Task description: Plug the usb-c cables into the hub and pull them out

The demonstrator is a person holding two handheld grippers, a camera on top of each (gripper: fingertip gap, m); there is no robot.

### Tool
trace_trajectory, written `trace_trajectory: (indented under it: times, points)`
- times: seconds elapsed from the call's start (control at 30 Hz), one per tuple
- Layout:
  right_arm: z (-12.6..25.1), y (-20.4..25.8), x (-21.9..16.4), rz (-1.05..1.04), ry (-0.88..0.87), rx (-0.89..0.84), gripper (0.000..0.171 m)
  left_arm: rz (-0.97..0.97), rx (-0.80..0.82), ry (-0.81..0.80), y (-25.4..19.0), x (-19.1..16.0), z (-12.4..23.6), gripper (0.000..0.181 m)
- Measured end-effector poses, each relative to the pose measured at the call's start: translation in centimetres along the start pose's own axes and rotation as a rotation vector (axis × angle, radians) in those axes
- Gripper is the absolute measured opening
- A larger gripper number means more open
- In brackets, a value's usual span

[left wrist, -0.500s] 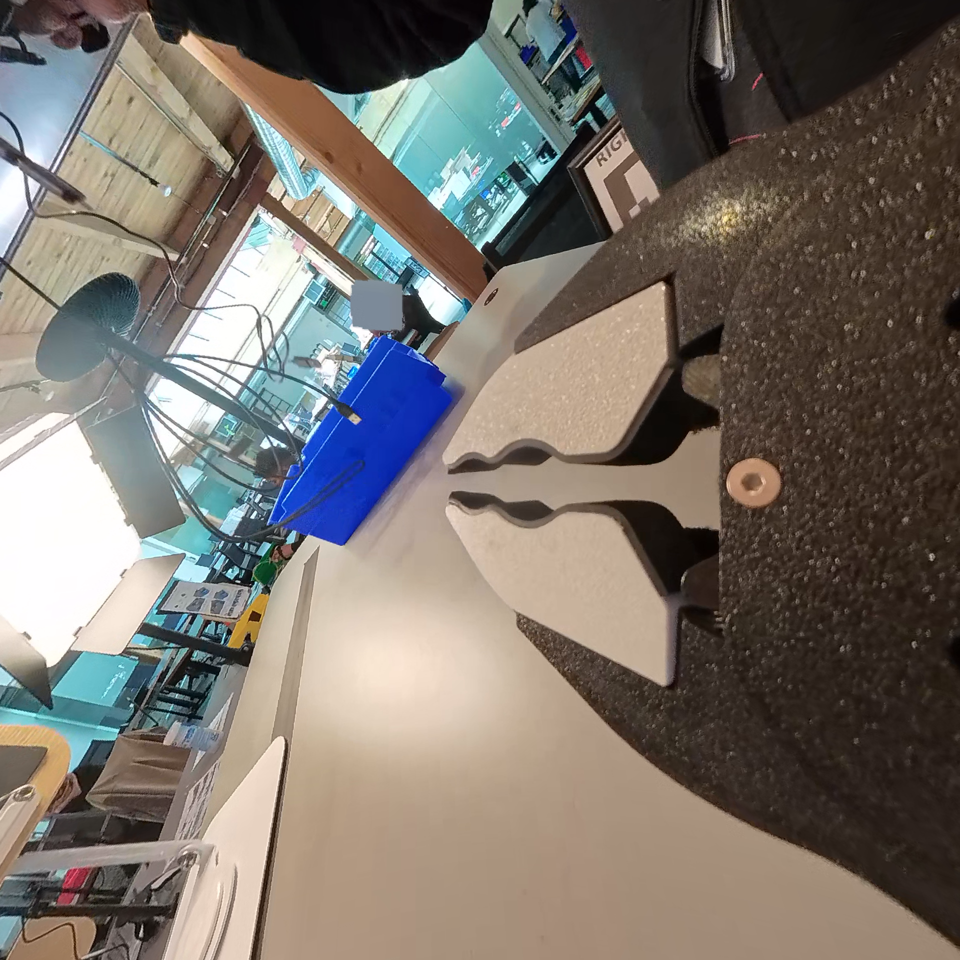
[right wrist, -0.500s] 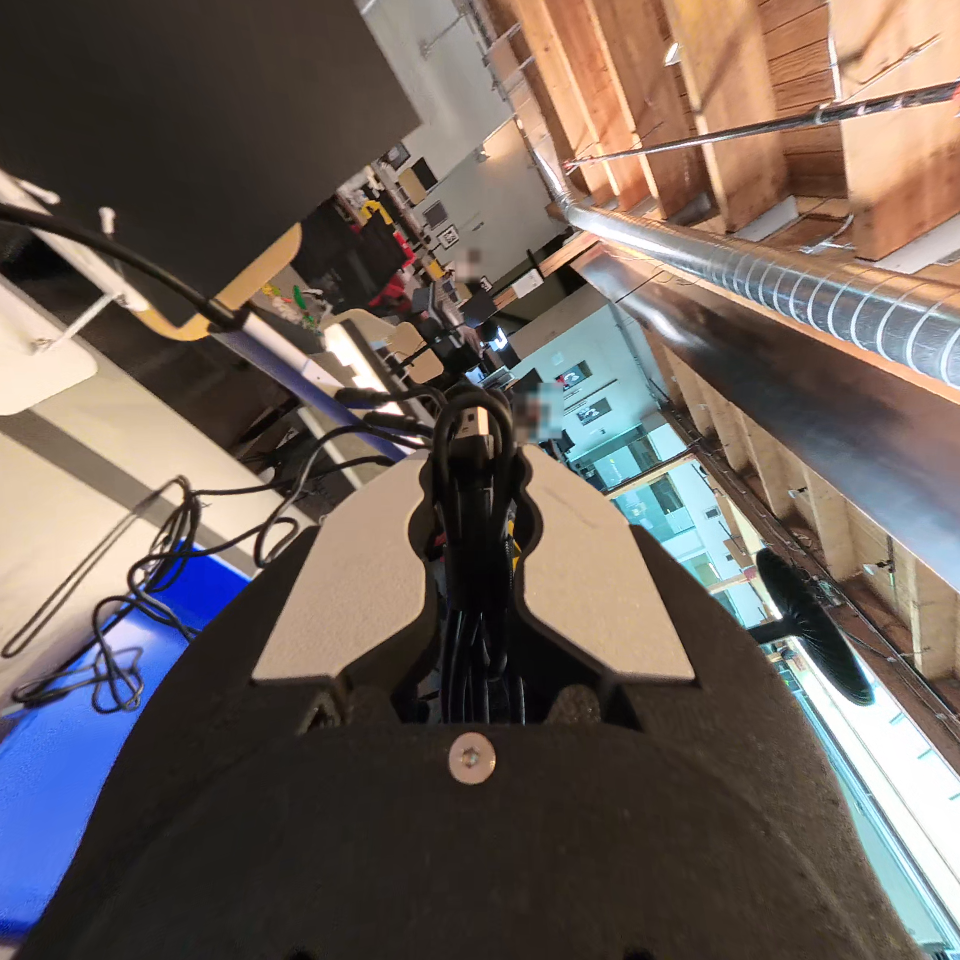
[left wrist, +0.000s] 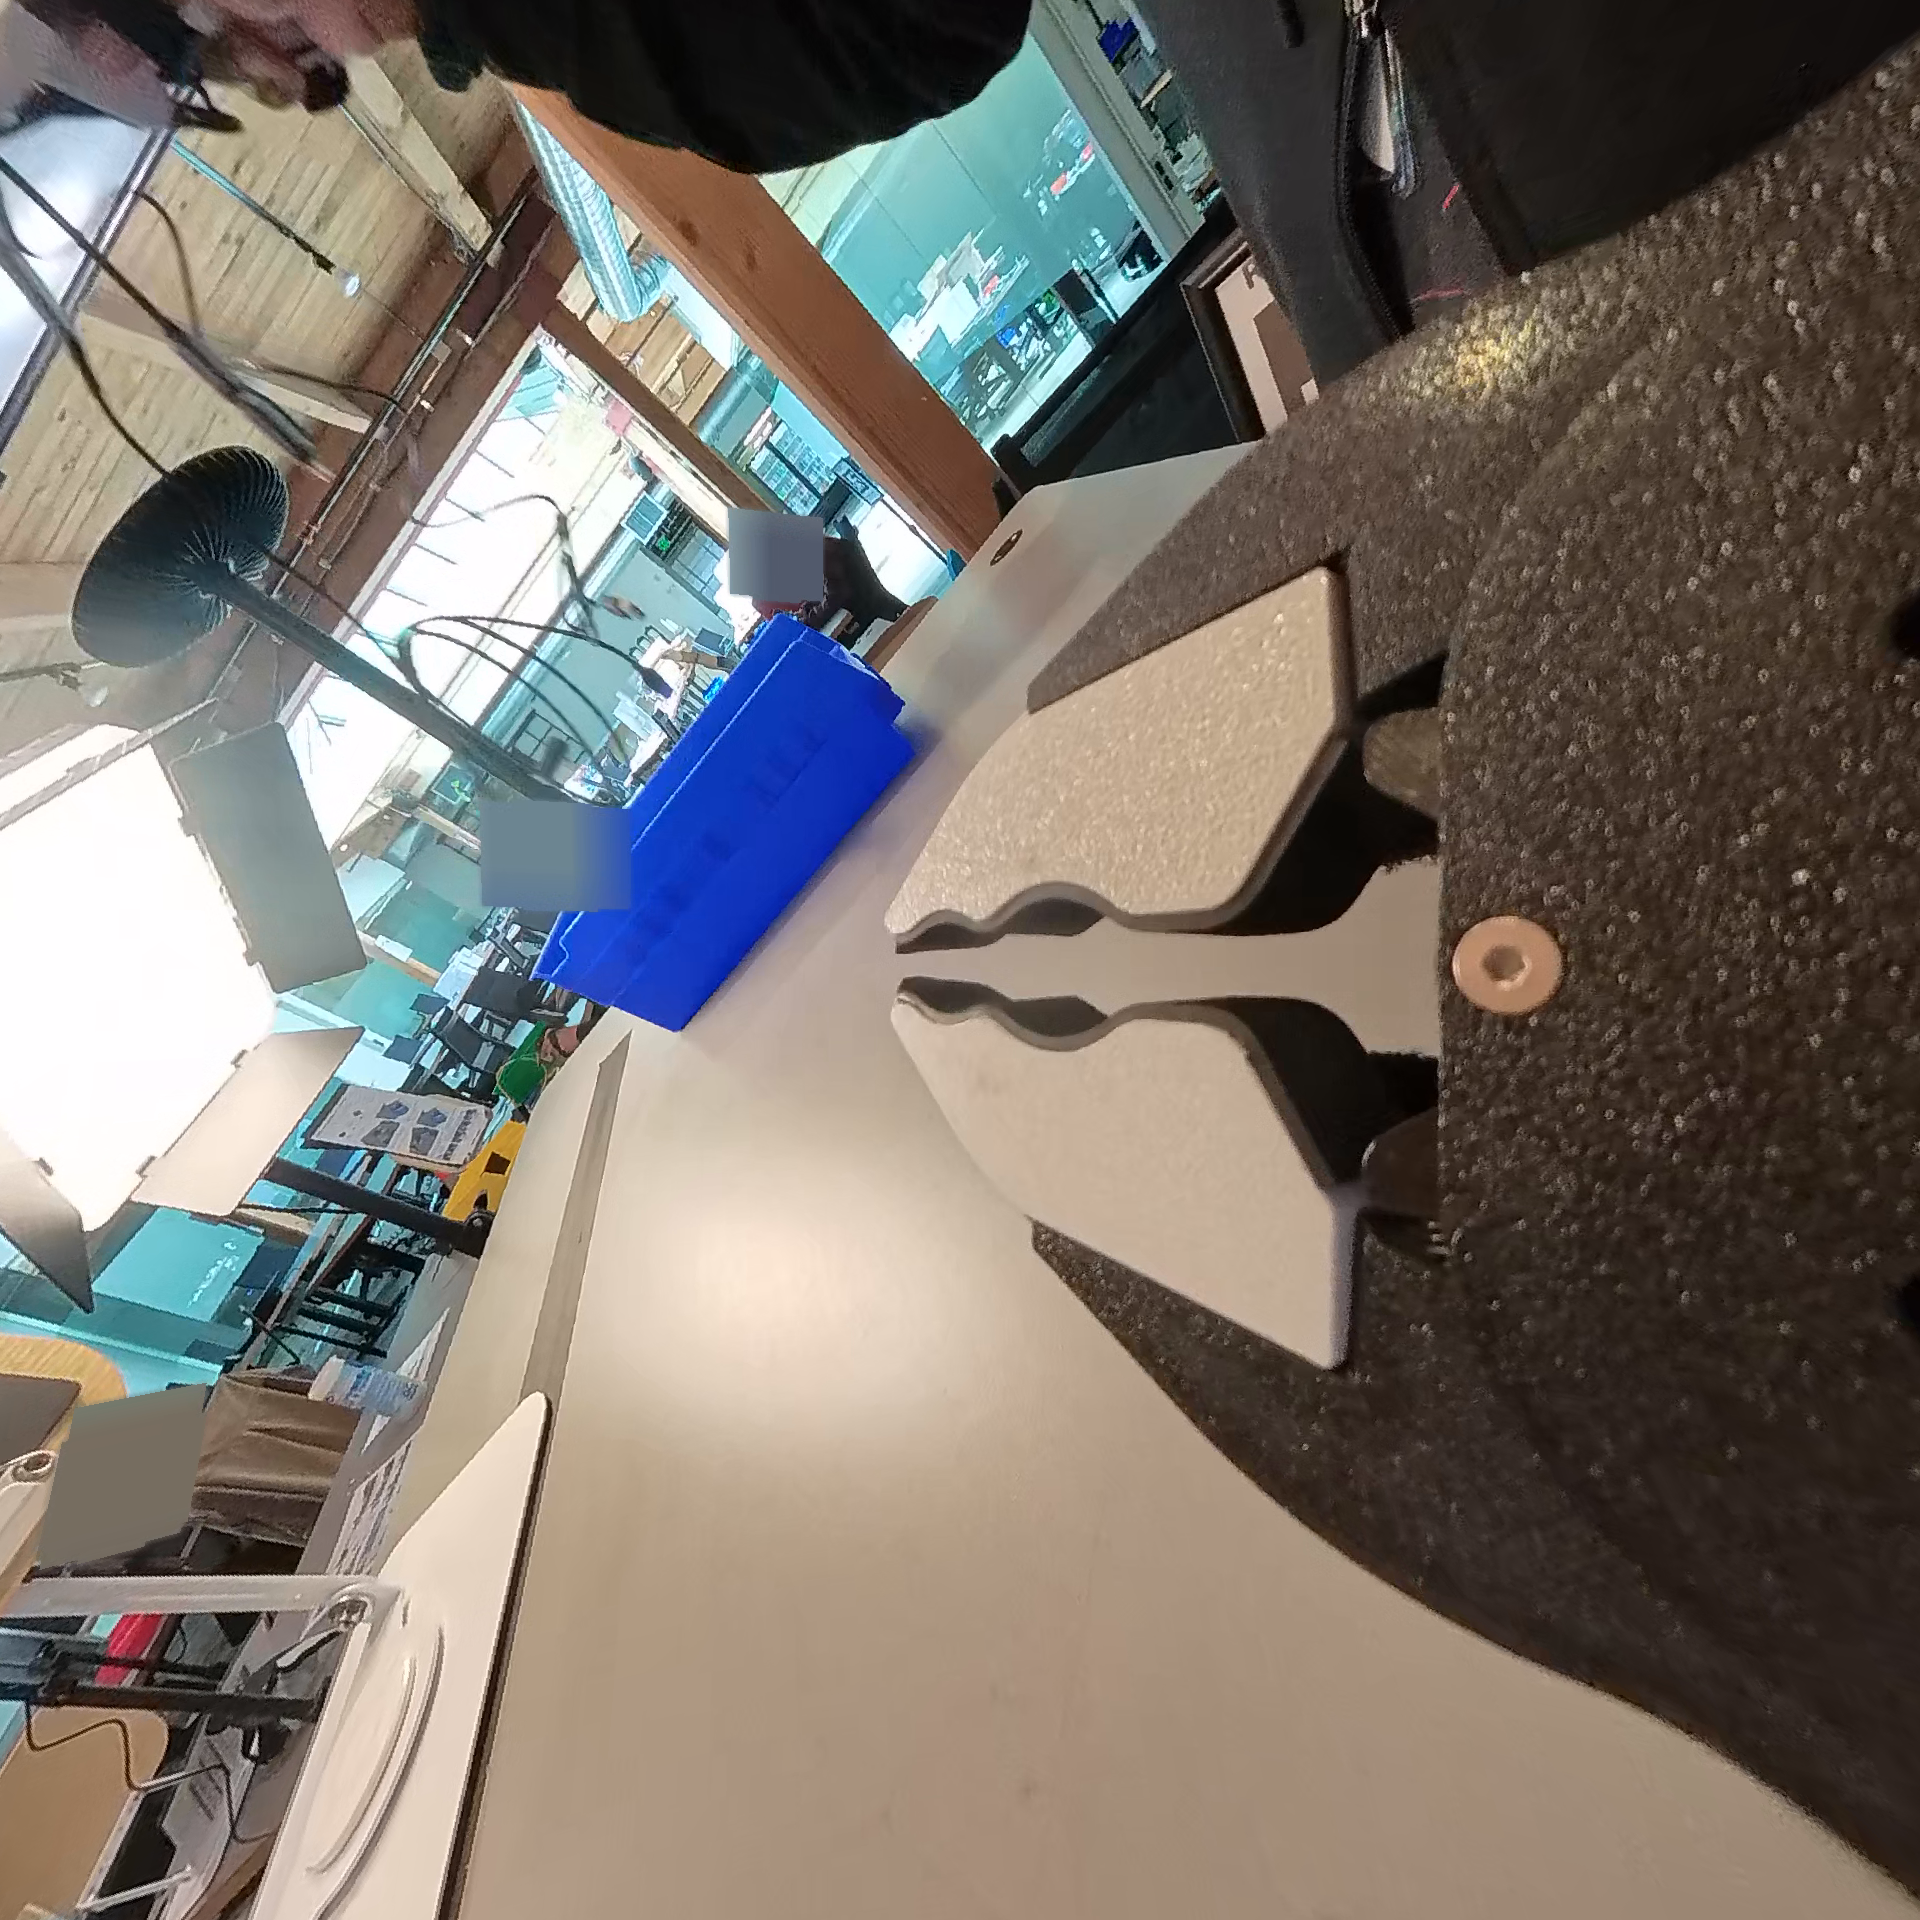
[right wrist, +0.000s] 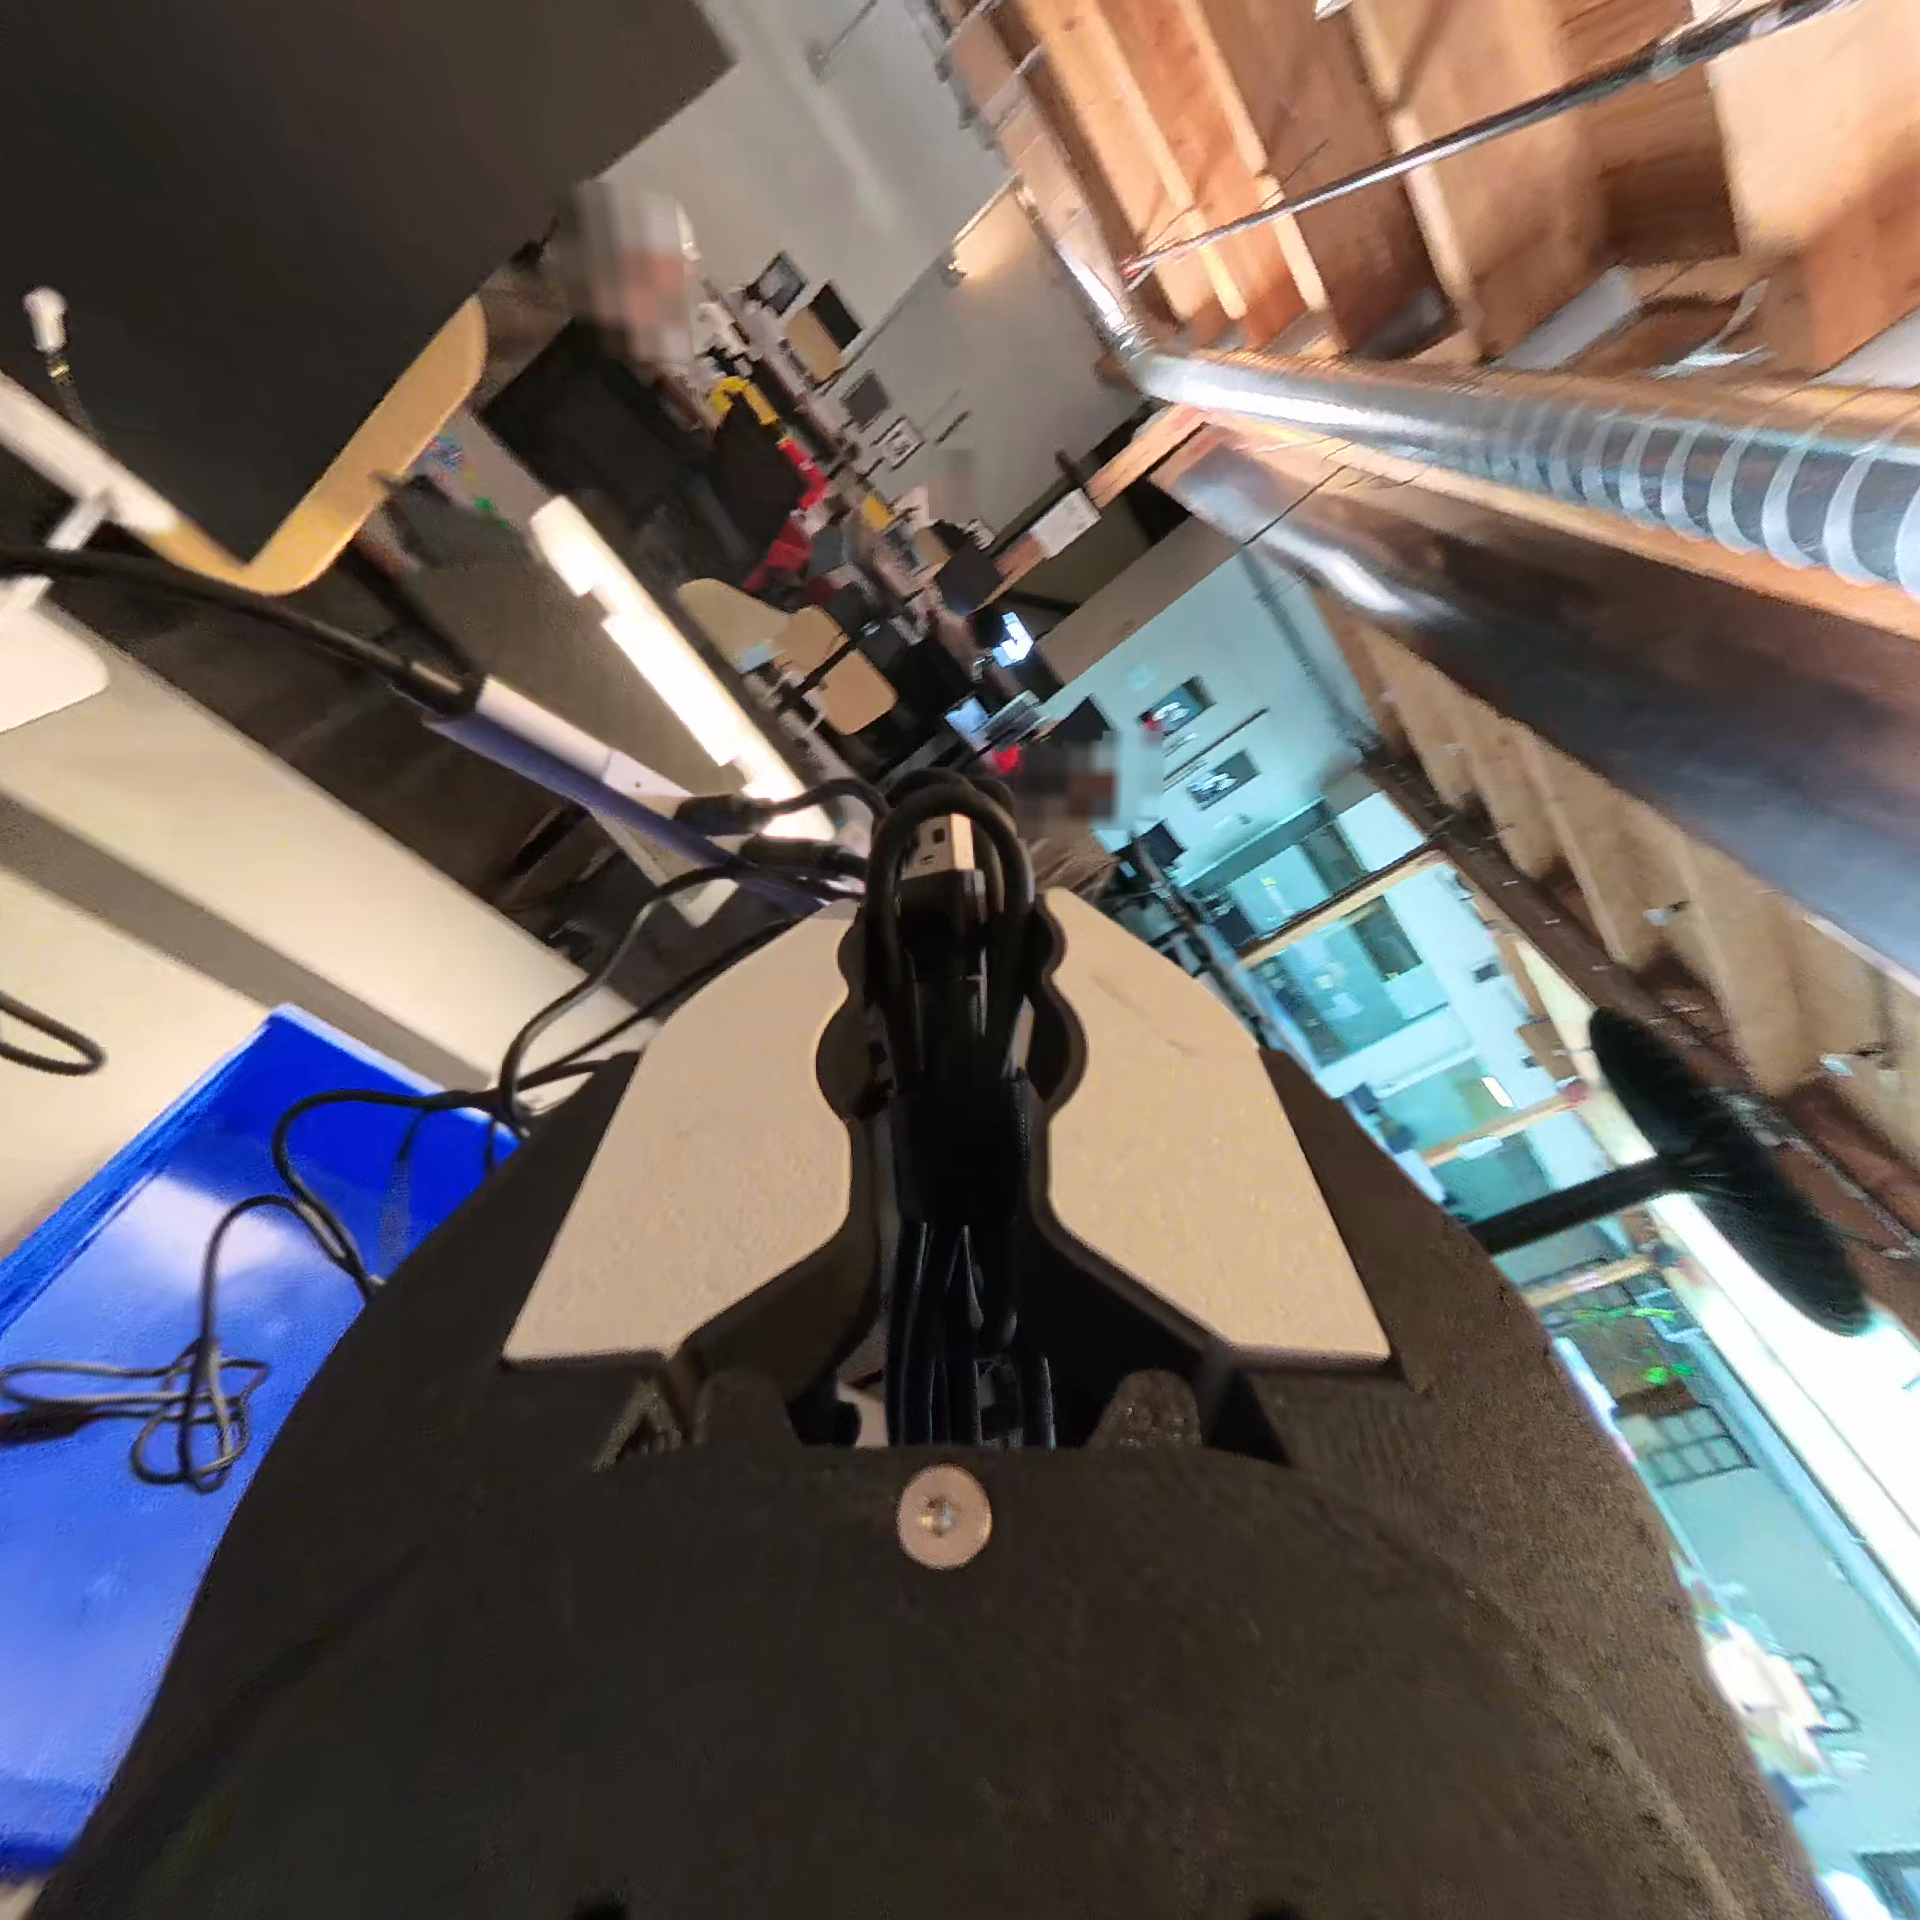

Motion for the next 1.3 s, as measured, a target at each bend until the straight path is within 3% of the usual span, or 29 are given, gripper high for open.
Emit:
trace_trajectory:
  times: [0.23, 0.4, 0.53, 0.73, 0.83, 0.9, 1.3]
  points:
    - [-3.4, 10.8, -10.8, -0.236, 0.142, 0.264, 0.027, 0.008, 0.021, 0.008, 0.3, 0.0, -0.1, 0.006]
    - [-6.1, 15.7, -20.0, -0.376, 0.350, 0.289, 0.027, 0.012, 0.031, 0.020, 0.4, -0.1, -0.2, 0.006]
    - [-7.7, 18.4, -25.6, -0.279, 0.497, 0.259, 0.028, 0.017, 0.034, 0.028, 0.5, -0.2, -0.3, 0.005]
    - [-9.2, 23.2, -30.0, -0.047, 0.672, 0.355, 0.029, 0.037, 0.033, 0.061, 0.7, -0.5, -0.6, 0.005]
    - [-9.3, 24.9, -31.3, 0.126, 0.739, 0.363, 0.031, 0.043, 0.029, 0.069, 0.7, -0.5, -0.7, 0.005]
    - [-8.5, 26.2, -31.3, 0.149, 0.783, 0.480, 0.033, 0.042, 0.027, 0.065, 0.7, -0.5, -0.7, 0.005]
    - [-2.7, 22.4, -26.5, -0.071, 0.646, 0.672, 0.058, 0.033, 0.018, 0.042, 0.5, -0.3, -0.5, 0.006]
Point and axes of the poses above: each gripper's, where its closed fingertips meet, z back along the fingers, x out of its top, y = z × x across the jaws, the point moved 4 cm from there along z, back along the fingers, and after that the axes turned 4 degrees about -y, right-handed, at the moved point
